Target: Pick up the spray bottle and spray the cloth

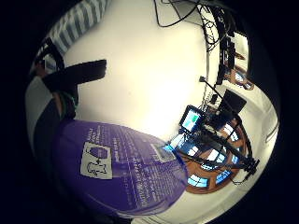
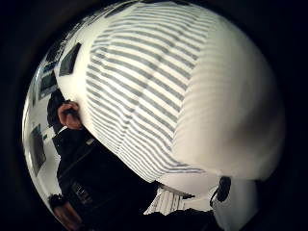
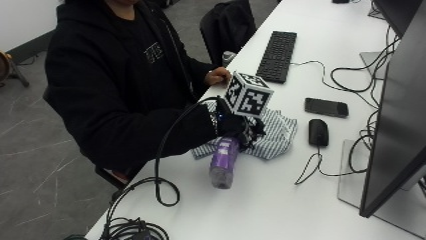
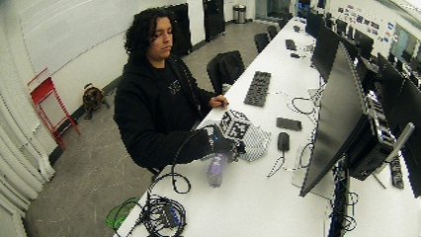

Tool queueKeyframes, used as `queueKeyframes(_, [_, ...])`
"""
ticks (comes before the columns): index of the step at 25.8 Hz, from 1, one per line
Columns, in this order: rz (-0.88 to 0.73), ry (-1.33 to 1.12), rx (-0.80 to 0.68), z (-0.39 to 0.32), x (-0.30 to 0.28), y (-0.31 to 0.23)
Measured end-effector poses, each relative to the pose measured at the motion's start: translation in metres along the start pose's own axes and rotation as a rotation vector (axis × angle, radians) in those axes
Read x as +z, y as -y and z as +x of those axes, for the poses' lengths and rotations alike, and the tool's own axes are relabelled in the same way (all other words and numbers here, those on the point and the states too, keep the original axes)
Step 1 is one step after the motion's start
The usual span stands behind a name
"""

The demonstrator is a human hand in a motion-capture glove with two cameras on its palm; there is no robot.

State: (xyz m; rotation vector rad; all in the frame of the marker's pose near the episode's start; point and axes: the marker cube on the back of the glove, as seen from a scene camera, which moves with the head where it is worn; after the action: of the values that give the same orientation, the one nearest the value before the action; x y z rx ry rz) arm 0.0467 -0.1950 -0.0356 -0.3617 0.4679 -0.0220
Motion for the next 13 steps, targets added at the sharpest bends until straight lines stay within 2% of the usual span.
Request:
queueKeyframes(6, [0.299, 0.147, -0.098, -0.024, -0.076, 0.004])
queueKeyframes(10, [0.511, 0.312, -0.223, -0.052, -0.124, 0.009])
queueKeyframes(13, [0.614, 0.416, -0.312, -0.078, -0.15, 0.013])
